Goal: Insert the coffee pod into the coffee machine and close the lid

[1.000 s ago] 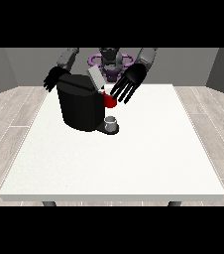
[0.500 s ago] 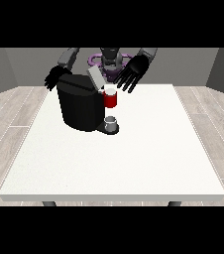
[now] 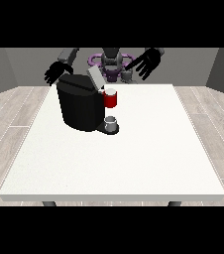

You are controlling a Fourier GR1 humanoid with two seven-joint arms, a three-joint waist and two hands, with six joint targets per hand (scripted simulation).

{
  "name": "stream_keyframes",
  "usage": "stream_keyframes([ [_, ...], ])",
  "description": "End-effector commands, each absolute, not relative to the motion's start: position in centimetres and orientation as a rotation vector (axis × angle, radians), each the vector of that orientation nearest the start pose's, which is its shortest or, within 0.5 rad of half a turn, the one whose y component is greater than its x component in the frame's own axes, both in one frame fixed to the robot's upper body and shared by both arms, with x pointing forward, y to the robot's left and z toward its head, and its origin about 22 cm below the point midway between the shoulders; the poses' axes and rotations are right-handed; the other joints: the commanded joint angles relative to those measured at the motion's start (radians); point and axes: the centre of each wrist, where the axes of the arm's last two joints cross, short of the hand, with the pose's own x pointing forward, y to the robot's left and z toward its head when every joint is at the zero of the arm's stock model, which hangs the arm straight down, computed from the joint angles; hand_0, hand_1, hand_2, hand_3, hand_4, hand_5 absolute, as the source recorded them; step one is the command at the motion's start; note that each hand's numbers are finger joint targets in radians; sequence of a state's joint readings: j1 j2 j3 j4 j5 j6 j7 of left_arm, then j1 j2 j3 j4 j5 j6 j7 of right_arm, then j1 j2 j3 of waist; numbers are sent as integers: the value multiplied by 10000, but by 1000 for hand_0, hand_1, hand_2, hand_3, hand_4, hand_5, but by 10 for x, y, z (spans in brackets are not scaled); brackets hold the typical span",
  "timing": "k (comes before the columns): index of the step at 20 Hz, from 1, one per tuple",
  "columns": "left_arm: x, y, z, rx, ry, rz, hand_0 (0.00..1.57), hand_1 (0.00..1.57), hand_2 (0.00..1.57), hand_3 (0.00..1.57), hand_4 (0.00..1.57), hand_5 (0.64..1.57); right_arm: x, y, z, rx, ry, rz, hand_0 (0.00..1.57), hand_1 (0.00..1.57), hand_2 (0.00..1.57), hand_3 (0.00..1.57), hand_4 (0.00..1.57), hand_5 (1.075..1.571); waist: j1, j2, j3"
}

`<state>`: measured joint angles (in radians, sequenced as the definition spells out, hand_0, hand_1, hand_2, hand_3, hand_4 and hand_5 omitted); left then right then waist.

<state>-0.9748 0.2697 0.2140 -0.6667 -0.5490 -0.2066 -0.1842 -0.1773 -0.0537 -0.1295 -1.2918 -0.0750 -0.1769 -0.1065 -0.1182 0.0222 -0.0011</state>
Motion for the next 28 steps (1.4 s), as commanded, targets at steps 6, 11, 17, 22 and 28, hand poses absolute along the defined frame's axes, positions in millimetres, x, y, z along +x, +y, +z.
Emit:
stream_keyframes([
  [6,398,251,13,398,-15509,-4084,0,0,0,0,0,1571,243,-287,-40,-2306,-14666,-1126,0,0,0,0,357,1571,912,-2277,3],
  [11,382,252,-13,-213,-14799,-2819,0,0,0,0,215,1571,261,-285,-9,-1203,-15349,-546,0,0,0,0,289,1571,1316,-2686,10],
  [17,368,245,-24,-1068,-15254,-2370,0,0,0,0,0,1571,284,-284,26,-940,-16422,117,0,0,0,0,0,1571,2000,-2333,13],
  [22,355,252,-26,-1552,-15196,-2046,0,0,0,0,140,1571,281,-290,22,-866,-16294,975,0,0,0,0,0,1571,2368,-2282,15],
  [28,340,225,-33,-1954,-15419,-2014,0,0,0,0,204,1571,316,-243,56,-679,-16806,1573,0,0,0,0,215,1571,2727,-1883,11],
])
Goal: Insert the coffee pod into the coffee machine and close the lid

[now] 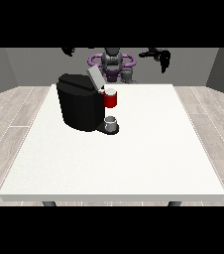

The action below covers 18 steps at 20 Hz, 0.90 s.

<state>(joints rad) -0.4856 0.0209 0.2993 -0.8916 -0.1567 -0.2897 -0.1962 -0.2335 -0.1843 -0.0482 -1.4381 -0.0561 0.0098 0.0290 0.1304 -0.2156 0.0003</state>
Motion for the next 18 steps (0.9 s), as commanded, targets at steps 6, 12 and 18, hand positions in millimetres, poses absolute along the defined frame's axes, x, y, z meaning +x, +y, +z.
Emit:
stream_keyframes([
  [6,320,256,-19,-1531,-15591,-1547,0,0,0,0,0,1571,318,-242,54,-42,-16400,1745,0,0,0,0,0,1571,39,700,-2],
  [12,309,245,-8,-1830,-15845,-1476,0,0,0,0,0,1571,339,-249,50,-155,-16621,1379,0,0,0,0,0,1571,282,1503,-1],
  [18,318,240,20,-1344,-16048,-1497,0,0,0,0,0,1571,343,-247,32,-75,-16871,1489,0,0,0,0,0,1571,89,2136,1],
])
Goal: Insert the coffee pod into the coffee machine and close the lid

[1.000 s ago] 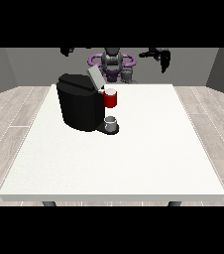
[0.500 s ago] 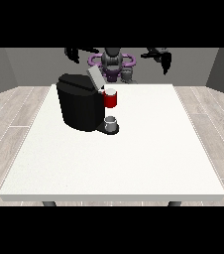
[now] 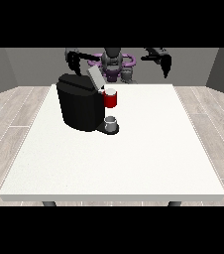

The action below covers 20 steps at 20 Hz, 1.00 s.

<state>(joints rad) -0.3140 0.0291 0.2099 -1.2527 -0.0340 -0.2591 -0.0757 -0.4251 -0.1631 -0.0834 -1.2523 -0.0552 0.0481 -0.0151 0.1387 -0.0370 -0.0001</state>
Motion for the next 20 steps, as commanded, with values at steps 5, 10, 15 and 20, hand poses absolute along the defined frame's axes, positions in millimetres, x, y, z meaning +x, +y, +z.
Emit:
stream_keyframes([
  [5,314,263,16,-825,-16677,-1255,0,0,0,0,0,1571,370,-231,72,191,-16723,2227,0,0,0,0,0,1571,-387,715,0],
  [10,307,277,14,-627,-16940,-930,0,0,0,0,0,1571,374,-219,72,394,-17188,2748,0,0,0,0,0,1571,-439,952,0],
  [15,296,281,20,-732,-16553,-1166,0,0,0,0,0,1571,376,-233,58,214,-16955,2506,0,0,0,0,0,1571,-275,799,1],
  [20,306,260,29,-738,-16719,-1419,0,0,0,0,0,1571,387,-207,73,25,-16989,2536,0,0,0,0,0,1571,-69,1043,1],
])
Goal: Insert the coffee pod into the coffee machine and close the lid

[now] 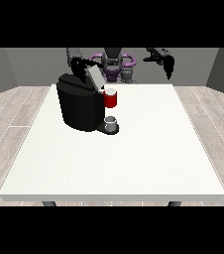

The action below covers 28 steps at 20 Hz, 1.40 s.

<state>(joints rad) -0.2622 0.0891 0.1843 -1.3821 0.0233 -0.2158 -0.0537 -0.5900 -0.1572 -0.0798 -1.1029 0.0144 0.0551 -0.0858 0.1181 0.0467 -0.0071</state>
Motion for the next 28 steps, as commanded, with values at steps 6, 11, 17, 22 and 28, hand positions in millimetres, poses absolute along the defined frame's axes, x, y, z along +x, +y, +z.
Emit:
stream_keyframes([
  [6,302,261,38,-719,-16735,-1562,0,0,0,0,0,1571,393,-220,74,93,-16938,2946,0,0,0,0,0,1571,218,56,72],
  [11,304,288,25,-306,-17013,-1082,0,0,0,0,131,1571,398,-195,90,220,-17310,3589,0,0,0,0,182,1571,19,481,69],
  [17,305,277,20,-531,-17014,-1075,0,0,0,0,156,1571,405,-161,109,-127,-17945,3956,0,0,0,0,61,1571,269,532,69],
  [22,311,266,32,-793,-17208,-1439,0,0,0,0,154,1571,416,-167,121,-473,-18188,4684,0,0,0,0,124,1571,407,748,70],
  [28,306,256,24,-584,-17448,-1251,0,0,0,0,182,1571,411,-148,113,214,-18058,4745,0,0,0,0,125,1571,118,257,70],
])
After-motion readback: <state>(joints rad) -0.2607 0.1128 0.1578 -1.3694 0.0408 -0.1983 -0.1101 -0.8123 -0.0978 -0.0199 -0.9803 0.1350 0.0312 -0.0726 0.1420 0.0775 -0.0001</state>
